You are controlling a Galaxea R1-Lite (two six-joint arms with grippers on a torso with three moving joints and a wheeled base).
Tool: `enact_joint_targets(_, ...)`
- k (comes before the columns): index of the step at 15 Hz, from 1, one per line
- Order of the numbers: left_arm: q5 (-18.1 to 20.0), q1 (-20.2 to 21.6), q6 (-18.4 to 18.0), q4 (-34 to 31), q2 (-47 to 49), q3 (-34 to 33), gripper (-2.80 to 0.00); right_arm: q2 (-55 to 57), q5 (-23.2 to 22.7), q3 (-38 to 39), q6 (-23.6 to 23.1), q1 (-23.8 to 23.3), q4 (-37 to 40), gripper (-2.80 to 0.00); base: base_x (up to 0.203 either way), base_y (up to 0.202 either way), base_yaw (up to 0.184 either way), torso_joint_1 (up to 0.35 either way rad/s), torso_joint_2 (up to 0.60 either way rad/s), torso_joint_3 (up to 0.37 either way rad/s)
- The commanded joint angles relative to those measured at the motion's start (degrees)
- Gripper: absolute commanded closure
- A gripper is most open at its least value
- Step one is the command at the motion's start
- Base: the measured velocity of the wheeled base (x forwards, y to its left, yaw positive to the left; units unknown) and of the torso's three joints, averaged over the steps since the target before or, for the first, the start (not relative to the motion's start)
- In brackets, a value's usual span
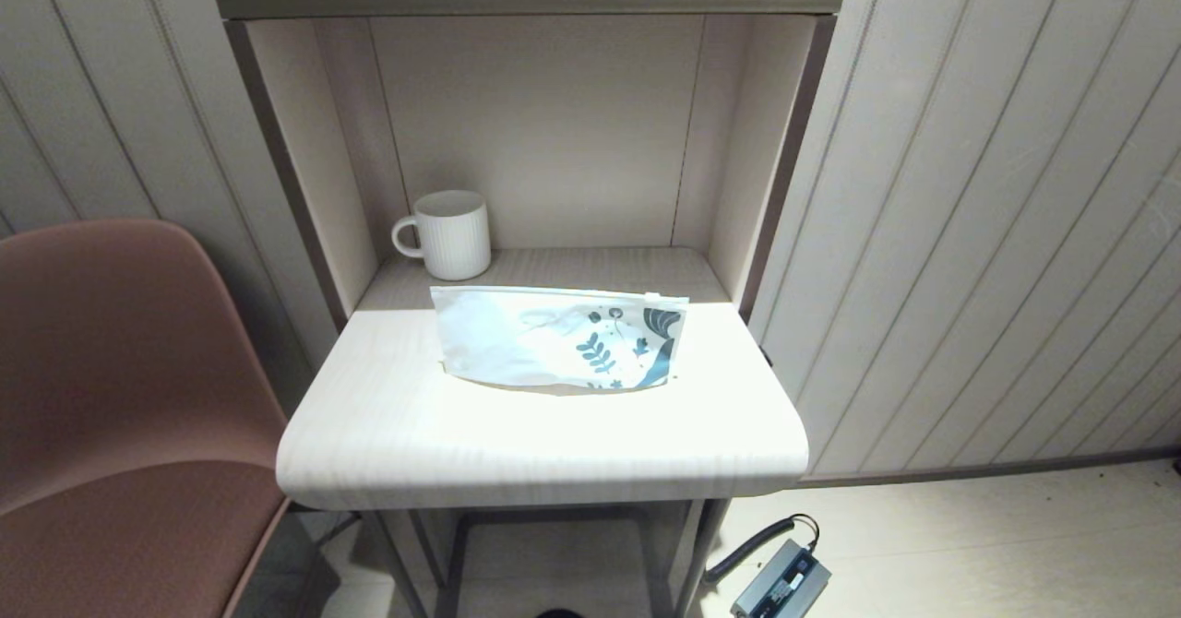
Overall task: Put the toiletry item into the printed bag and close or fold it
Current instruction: Pick up the storage bag
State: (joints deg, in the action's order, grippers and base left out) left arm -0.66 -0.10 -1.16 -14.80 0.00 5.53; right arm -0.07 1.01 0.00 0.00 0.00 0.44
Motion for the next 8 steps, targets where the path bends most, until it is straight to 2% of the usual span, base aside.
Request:
enact_joint_targets(1,0.0,0.0,-0.1,-0.1,0.0,0.0,0.0,0.1,-0.1,0.0,-0.2,0.0,0.0,0.0,0.0,0.0,0.0,0.0,0.0,0.0)
enact_joint_targets(4,0.0,0.0,-0.1,-0.1,0.0,0.0,0.0,0.1,-0.5,-1.3,-1.5,0.1,0.8,0.0,0.0,0.0,0.0,0.0,0.0,0.0)
enact_joint_targets(6,0.0,0.0,-0.1,-0.1,0.0,0.0,0.0,1.1,-2.0,-9.4,-1.6,0.0,4.7,0.0,0.0,0.0,0.0,0.0,0.0,0.0)
enact_joint_targets(8,0.0,0.0,0.0,-0.1,0.0,0.0,0.0,2.4,-5.9,-22.1,-1.4,-0.1,14.3,0.0,0.0,0.0,0.0,0.0,0.0,0.0)
